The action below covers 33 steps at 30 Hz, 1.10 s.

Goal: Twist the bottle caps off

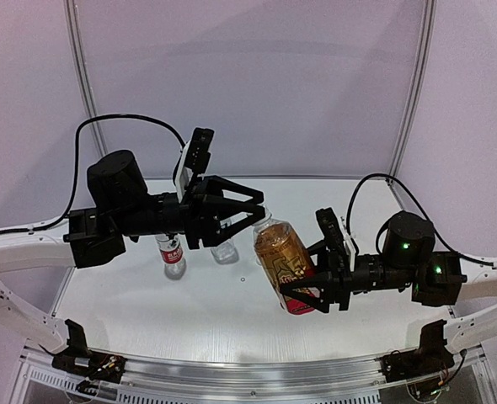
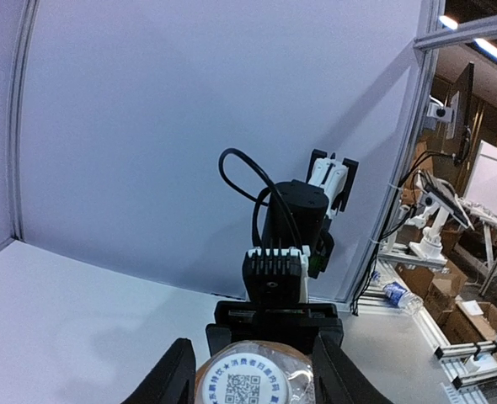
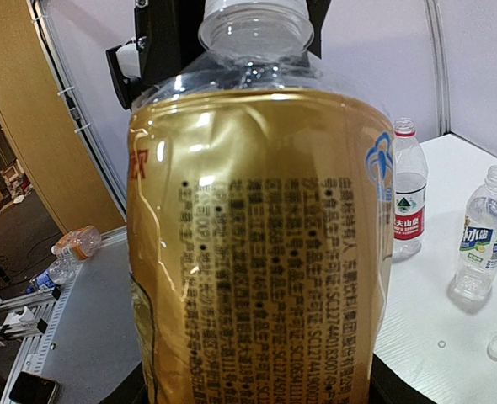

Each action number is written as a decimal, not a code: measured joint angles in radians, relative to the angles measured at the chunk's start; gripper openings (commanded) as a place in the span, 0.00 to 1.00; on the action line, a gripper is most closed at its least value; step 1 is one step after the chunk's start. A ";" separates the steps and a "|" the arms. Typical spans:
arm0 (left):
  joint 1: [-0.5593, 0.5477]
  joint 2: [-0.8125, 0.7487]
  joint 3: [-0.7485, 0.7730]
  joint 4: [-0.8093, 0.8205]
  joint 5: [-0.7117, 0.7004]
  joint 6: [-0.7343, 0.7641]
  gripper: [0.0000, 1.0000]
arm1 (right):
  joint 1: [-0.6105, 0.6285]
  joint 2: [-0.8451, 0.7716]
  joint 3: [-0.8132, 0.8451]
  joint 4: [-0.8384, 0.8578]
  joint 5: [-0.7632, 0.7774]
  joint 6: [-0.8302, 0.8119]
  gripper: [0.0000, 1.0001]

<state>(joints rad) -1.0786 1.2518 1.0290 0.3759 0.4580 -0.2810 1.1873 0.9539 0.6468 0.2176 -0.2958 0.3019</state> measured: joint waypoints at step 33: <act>-0.122 0.177 0.227 -0.344 -0.723 -0.331 0.02 | 0.002 0.049 0.027 -0.118 0.418 -0.020 0.00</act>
<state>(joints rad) -1.2007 1.4288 1.2556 0.0322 -0.2653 -0.6121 1.1896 1.0027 0.6735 0.0994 0.1219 0.2821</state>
